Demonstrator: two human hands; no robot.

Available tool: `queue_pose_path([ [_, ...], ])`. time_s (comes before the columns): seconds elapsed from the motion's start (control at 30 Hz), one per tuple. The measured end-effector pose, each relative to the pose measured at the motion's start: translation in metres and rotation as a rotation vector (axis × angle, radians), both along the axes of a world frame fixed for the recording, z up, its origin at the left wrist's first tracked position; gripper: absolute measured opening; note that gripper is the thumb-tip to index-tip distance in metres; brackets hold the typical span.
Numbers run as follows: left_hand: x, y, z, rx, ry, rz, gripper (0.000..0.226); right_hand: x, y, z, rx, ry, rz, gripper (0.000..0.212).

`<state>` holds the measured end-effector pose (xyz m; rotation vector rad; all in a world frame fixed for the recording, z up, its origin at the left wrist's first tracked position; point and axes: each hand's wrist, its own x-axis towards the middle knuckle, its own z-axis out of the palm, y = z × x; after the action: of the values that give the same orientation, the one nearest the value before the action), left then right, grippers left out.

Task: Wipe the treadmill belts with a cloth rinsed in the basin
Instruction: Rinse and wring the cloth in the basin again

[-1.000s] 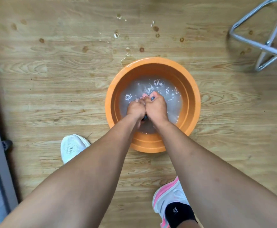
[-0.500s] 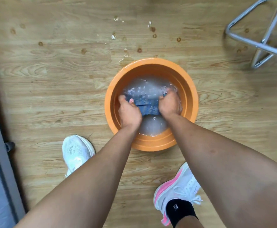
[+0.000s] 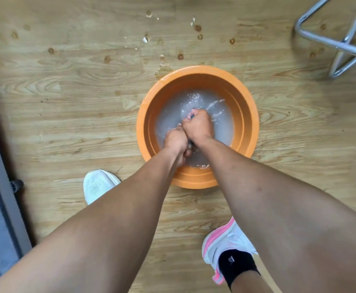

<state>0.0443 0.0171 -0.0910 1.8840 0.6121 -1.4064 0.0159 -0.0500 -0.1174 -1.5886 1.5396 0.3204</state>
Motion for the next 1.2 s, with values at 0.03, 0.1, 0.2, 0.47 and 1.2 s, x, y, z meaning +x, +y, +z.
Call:
queue_pose_path([
  [0.03, -0.002, -0.001, 0.003, -0.015, -0.021, 0.015, 0.046, 0.002, -0.005, 0.0, 0.018, 0.012, 0.016, 0.03],
  [0.1, -0.004, 0.0, 0.004, -0.016, -0.136, -0.053, 0.05, 0.004, -0.014, -0.001, 0.041, 0.015, 0.0, 0.028],
  [0.2, -0.002, 0.001, 0.023, -0.032, -0.281, -0.241, 0.052, -0.003, -0.023, 0.0, 0.062, 0.021, -0.076, 0.024],
  [0.47, 0.022, 0.033, 0.068, 0.167, -0.634, -0.376, 0.032, -0.047, -0.035, 0.038, 0.116, -0.099, -0.239, 0.059],
  [1.2, -0.022, 0.033, 0.15, -0.37, -0.419, -0.173, 0.031, -0.044, -0.006, 0.148, 0.659, -0.519, -1.156, 0.022],
])
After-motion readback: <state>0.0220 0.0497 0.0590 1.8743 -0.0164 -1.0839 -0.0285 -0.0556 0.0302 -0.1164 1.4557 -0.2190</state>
